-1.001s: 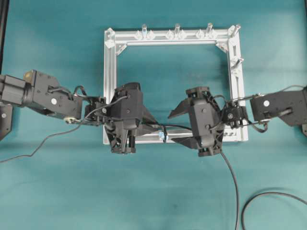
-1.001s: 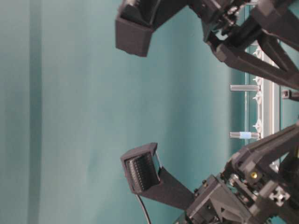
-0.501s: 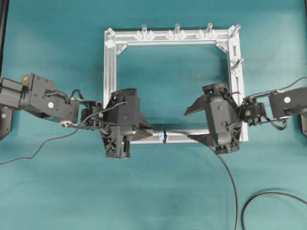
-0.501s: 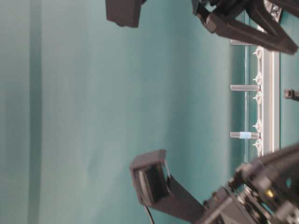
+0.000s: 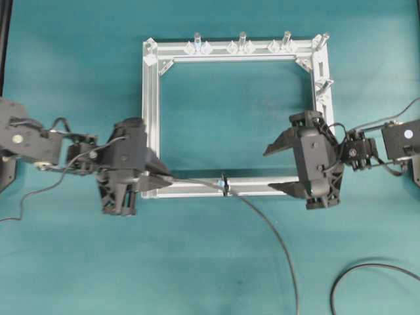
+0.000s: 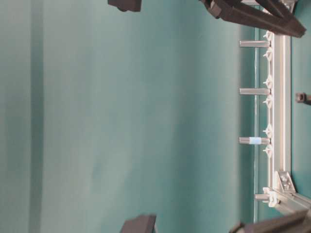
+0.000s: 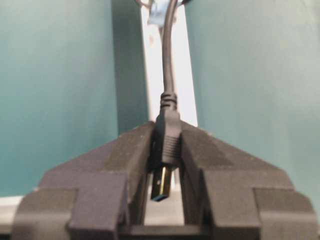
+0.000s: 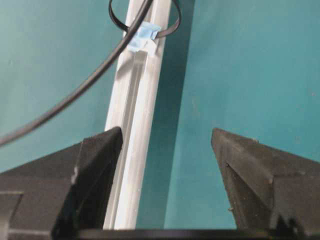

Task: Insert the wire through the string loop located in the center.
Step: 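Pull the plug leftward with the left gripper, drawing cable through loop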

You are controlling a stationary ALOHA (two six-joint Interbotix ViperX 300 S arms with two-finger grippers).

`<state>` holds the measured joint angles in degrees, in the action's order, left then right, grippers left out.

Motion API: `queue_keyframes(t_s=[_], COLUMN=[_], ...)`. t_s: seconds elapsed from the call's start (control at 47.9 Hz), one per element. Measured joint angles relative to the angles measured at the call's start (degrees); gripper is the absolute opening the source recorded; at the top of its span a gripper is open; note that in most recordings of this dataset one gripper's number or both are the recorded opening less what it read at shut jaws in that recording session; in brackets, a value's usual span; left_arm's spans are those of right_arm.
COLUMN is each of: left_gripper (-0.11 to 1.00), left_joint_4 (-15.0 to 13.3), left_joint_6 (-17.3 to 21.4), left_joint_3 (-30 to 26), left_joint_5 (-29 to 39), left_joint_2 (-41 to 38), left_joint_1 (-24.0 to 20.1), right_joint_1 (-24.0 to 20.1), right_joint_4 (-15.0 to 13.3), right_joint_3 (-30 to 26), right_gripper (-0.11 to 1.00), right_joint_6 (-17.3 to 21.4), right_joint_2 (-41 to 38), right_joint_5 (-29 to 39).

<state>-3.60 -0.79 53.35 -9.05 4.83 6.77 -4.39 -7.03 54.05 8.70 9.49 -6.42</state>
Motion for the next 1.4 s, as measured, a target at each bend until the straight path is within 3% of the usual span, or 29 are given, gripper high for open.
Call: queue_keyframes(t_s=[0.772,1.022,1.398], left_gripper=[0.16,0.16,0.16], left_joint_4=[-0.1,-0.1,-0.1], left_joint_6=[-5.5,-5.5,-5.5], left_joint_3=[12.8,13.8,13.8], left_joint_5=[2.4,5.8,5.9], left_joint_2=[15.1,18.3,15.8], left_joint_1=[-0.8,-0.8,-0.8], right_joint_1=[0.0,0.0,0.0], right_joint_4=[1.1,1.1,1.1], right_joint_3=[0.1,0.1,0.1], right_gripper=[0.73,0.73,0.73], right_joint_6=[0.1,0.1,0.1], right_joint_2=[0.1,0.1,0.0], right_joint_5=[0.0,0.1,0.0])
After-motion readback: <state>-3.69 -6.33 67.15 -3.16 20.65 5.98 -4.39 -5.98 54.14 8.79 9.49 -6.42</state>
